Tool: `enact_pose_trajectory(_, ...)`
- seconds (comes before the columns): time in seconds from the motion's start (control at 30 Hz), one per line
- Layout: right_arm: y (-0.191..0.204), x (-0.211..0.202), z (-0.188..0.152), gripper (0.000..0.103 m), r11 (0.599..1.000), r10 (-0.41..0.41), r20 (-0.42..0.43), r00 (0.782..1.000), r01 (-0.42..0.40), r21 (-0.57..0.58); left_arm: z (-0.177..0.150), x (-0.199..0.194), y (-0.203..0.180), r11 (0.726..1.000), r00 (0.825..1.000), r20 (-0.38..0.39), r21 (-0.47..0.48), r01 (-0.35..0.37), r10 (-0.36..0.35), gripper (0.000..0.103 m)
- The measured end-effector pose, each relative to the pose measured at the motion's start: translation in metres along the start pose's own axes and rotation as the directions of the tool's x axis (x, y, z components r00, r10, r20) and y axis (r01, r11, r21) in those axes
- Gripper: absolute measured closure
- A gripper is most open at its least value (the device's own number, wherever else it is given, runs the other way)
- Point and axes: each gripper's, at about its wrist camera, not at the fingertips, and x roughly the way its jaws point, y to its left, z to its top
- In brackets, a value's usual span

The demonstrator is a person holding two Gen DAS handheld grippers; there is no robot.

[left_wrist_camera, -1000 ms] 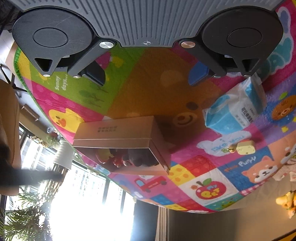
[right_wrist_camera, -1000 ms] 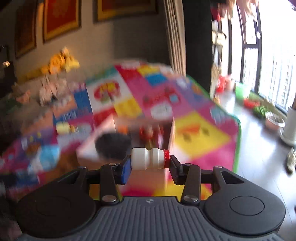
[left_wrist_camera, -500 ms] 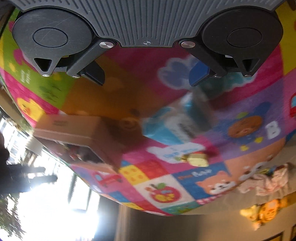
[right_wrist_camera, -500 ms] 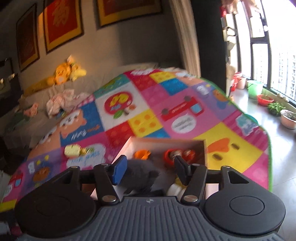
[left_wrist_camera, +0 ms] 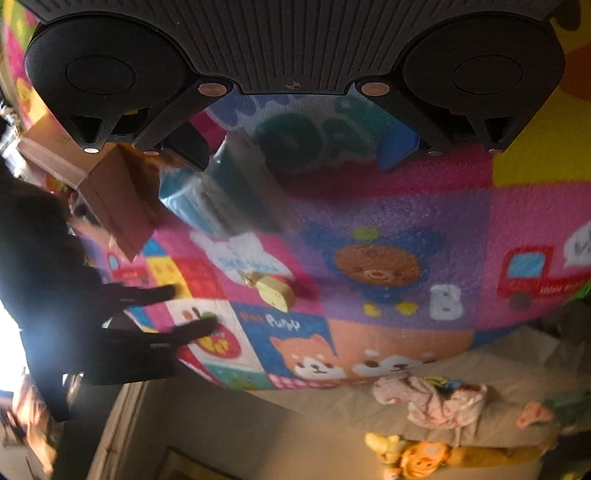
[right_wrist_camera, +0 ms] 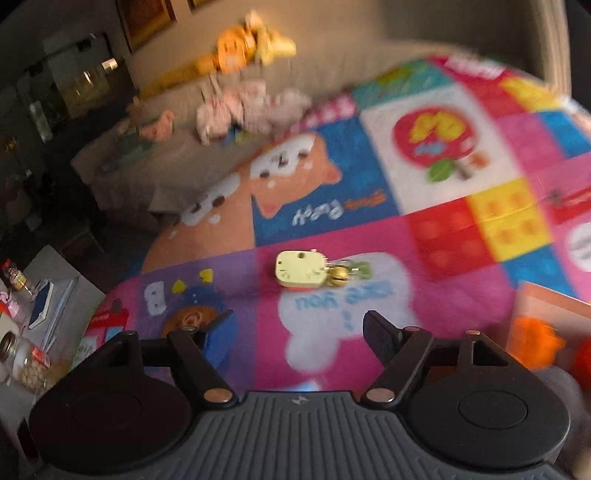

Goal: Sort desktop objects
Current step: 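Grasp the yellow cat keychain with the right tool, then carry the yellow keychain into the box with the right tool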

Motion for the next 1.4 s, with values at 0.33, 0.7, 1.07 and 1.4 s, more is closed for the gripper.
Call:
enact_pose_trajectory(0.33, 0.027, 0.139, 0.04, 0.047, 0.979, -0.184, -0.081, 0.98, 0.175, -0.101, -0.002, -0.003, 0.007, 0.998, 0.999, 0.016, -0.056, 0.037, -0.036, 0.002)
enact_pose_trajectory(0.7, 0.021, -0.038, -0.007, 0.047, 0.991, 0.048, -0.006, 0.999, -0.048, -0.122, -0.002, -0.002, 0.007, 0.998, 0.999, 0.012, -0.055, 0.035, -0.034, 0.002)
enact_pose_trajectory(1.07, -0.033, -0.105, -0.138, 0.046, 0.998, 0.037, -0.014, 0.999, -0.036, 0.059, -0.002, 0.003, -0.005, 0.999, 1.0, -0.012, 0.018, -0.026, 0.027, 0.002)
enact_pose_trajectory(1.4, -0.081, -0.147, -0.217, 0.028, 0.95, -0.276, 0.092, 0.957, 0.258, 0.174, -0.003, 0.007, -0.031, 0.982, 0.994, -0.023, 0.162, -0.098, 0.103, 0.002)
